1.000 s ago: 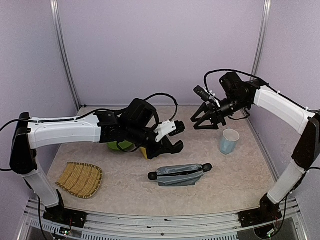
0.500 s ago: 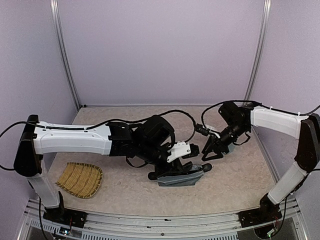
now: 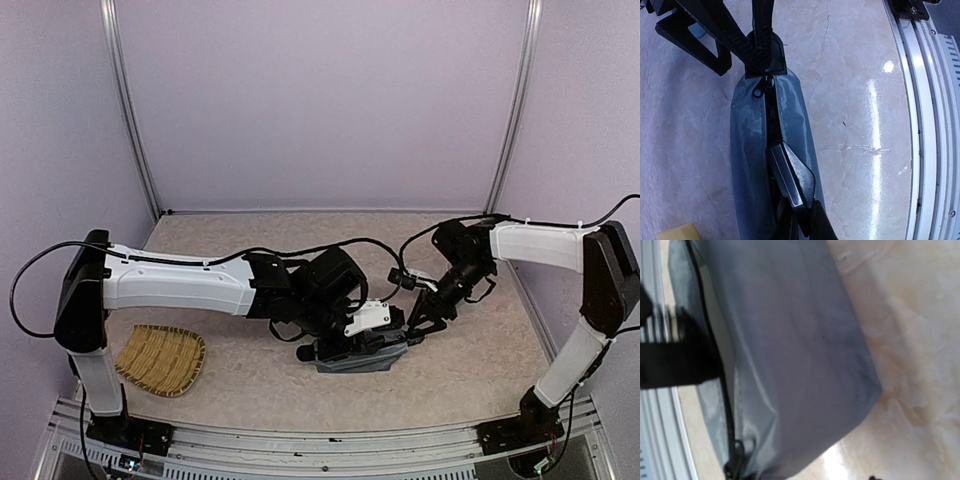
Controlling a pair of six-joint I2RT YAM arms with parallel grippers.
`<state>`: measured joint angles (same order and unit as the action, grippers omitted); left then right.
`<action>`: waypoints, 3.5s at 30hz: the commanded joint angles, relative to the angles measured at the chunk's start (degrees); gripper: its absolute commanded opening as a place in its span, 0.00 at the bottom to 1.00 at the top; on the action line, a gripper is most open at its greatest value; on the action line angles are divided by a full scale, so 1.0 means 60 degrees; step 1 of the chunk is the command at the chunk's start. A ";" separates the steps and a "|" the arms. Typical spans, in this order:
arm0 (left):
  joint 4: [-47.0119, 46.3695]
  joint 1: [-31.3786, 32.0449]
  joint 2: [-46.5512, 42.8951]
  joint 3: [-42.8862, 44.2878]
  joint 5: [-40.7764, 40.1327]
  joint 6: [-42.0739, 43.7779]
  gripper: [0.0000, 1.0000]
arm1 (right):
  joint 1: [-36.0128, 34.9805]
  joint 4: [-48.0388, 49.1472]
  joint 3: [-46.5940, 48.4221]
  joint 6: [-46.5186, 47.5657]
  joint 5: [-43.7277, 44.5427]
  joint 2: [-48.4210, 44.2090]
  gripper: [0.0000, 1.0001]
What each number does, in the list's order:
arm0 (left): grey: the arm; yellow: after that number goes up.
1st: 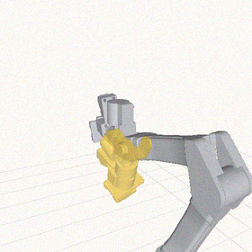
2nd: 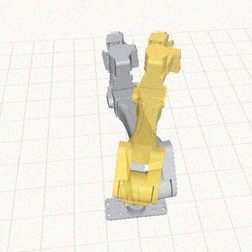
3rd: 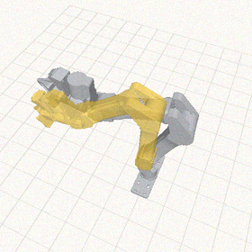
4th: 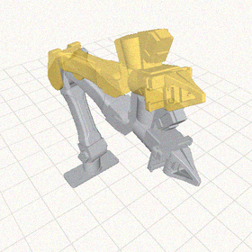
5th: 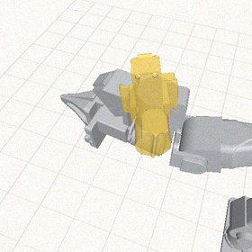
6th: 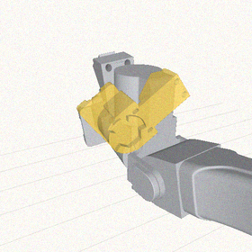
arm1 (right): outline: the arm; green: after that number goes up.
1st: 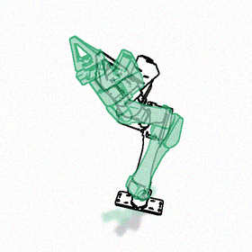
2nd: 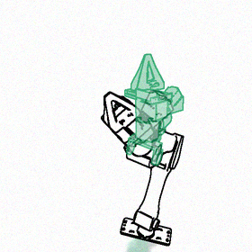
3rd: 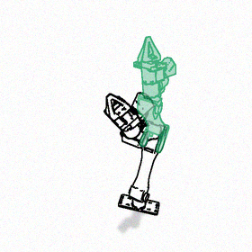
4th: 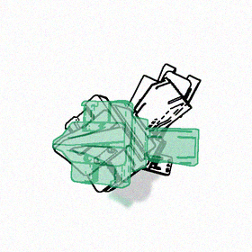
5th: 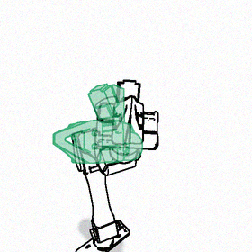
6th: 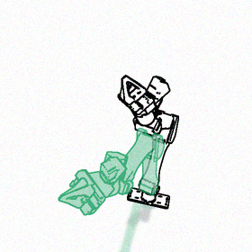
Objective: Sort the hair-cutting tools
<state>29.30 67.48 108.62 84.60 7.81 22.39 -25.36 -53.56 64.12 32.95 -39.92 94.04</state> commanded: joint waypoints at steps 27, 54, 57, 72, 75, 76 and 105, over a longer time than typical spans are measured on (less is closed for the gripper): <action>-0.0026 0.0208 0.0929 -0.0129 -0.2919 0.1116 0.00 | 0.0063 -0.1324 0.0303 0.0676 -0.1791 0.0910 0.06; 0.0247 -0.2462 -0.1022 -0.0012 -0.3510 -0.3663 0.43 | 0.0166 -0.1215 0.0569 0.0724 -0.1294 0.0097 0.36; 0.1173 -0.3490 -0.0209 0.0593 -0.3147 -0.5136 0.42 | 0.0184 -0.1116 0.0657 0.0678 -0.0954 -0.0124 0.43; -0.0417 -0.5025 0.1266 -0.0540 0.0017 -0.9372 0.35 | 0.0263 -0.0790 0.1230 0.0389 0.0623 -0.1206 1.00; -0.0326 -0.5036 0.1427 -0.0667 0.0076 -0.9581 0.33 | 0.0352 -0.0388 0.1476 0.0131 0.1189 -0.1410 1.00; -0.0265 -0.5036 0.1437 -0.0700 0.0025 -0.9654 0.33 | 0.0389 -0.0320 0.1637 0.0045 0.1402 -0.1446 1.00; -0.2337 -0.2489 -0.0560 0.1132 -0.2425 -0.5078 0.00 | 0.0783 0.0357 0.6121 -0.2417 -0.2218 0.1915 0.82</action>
<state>15.79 51.11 105.89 89.25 -2.42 -12.71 -18.98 -47.59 95.53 20.86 -48.03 103.35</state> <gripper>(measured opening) 0.005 0.816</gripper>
